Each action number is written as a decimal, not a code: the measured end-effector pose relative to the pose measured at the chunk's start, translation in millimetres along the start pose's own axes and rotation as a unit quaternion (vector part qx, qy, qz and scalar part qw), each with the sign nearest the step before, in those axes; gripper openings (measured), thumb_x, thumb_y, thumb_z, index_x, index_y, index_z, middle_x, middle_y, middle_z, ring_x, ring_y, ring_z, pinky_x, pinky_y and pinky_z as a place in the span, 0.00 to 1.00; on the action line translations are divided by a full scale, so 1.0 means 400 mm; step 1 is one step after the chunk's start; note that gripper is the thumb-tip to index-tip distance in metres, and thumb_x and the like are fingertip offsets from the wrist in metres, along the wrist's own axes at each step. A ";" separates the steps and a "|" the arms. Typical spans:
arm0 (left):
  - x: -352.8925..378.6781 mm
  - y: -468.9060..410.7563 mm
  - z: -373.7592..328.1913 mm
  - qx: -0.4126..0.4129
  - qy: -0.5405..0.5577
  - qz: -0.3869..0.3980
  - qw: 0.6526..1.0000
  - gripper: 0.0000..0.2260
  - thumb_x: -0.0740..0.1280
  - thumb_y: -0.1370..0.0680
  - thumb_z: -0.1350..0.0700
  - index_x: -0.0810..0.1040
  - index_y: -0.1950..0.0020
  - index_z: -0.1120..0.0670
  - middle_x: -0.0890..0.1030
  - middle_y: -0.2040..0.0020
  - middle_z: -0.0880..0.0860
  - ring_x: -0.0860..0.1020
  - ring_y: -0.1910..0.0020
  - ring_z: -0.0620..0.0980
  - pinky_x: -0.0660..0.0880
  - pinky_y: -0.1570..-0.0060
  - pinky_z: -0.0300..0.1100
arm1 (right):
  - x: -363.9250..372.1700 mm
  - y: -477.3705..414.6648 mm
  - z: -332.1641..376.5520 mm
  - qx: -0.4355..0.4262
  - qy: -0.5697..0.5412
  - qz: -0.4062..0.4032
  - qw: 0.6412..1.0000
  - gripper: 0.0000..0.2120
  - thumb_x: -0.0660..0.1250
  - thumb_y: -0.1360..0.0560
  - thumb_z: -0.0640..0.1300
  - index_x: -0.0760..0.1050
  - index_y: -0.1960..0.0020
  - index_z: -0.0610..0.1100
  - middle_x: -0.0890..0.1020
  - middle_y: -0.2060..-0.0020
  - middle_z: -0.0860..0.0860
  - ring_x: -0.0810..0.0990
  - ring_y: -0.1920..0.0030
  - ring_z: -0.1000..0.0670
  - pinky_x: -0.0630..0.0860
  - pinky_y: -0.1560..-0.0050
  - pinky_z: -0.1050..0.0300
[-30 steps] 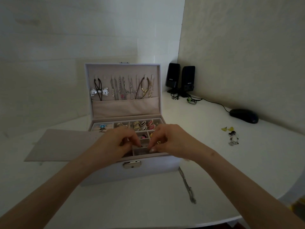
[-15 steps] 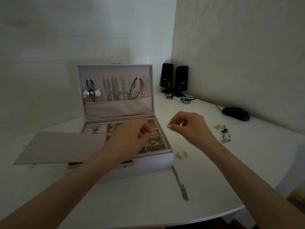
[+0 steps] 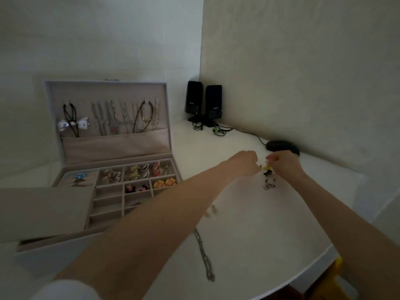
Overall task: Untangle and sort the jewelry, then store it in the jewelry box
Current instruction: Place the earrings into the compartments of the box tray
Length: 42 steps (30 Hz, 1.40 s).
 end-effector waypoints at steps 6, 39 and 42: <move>0.036 -0.116 0.003 -0.006 -0.026 -0.026 0.999 0.19 0.65 0.22 0.57 0.71 0.32 0.54 0.73 0.34 0.55 0.71 0.35 0.54 0.70 0.40 0.46 | 0.031 -0.035 -0.031 0.020 0.002 0.035 0.999 0.07 0.73 0.29 0.37 0.83 0.51 0.38 0.84 0.52 0.43 0.80 0.54 0.47 0.75 0.50 0.57; -0.394 0.607 0.430 -0.064 -0.109 -0.118 0.985 0.12 0.75 0.32 0.62 0.77 0.66 0.46 0.79 0.62 0.44 0.76 0.65 0.40 0.71 0.60 0.34 | 0.271 0.439 0.758 -0.257 -0.105 0.280 0.919 0.07 0.73 0.29 0.39 0.84 0.51 0.40 0.84 0.56 0.46 0.75 0.64 0.57 0.74 0.62 0.65; -0.384 0.604 0.443 -0.064 -0.166 -0.103 0.979 0.10 0.74 0.30 0.58 0.79 0.64 0.44 0.75 0.63 0.41 0.71 0.66 0.38 0.70 0.59 0.38 | 0.316 0.440 0.772 -0.260 -0.063 0.293 0.918 0.09 0.71 0.28 0.40 0.83 0.51 0.37 0.84 0.55 0.43 0.80 0.58 0.51 0.79 0.56 0.57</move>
Point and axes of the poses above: each hand's wrist, its own y-axis away from the middle knuckle, its own x-axis out of the palm, z = x × y, the point moved 9 cm from there along -y, towards the middle knuckle
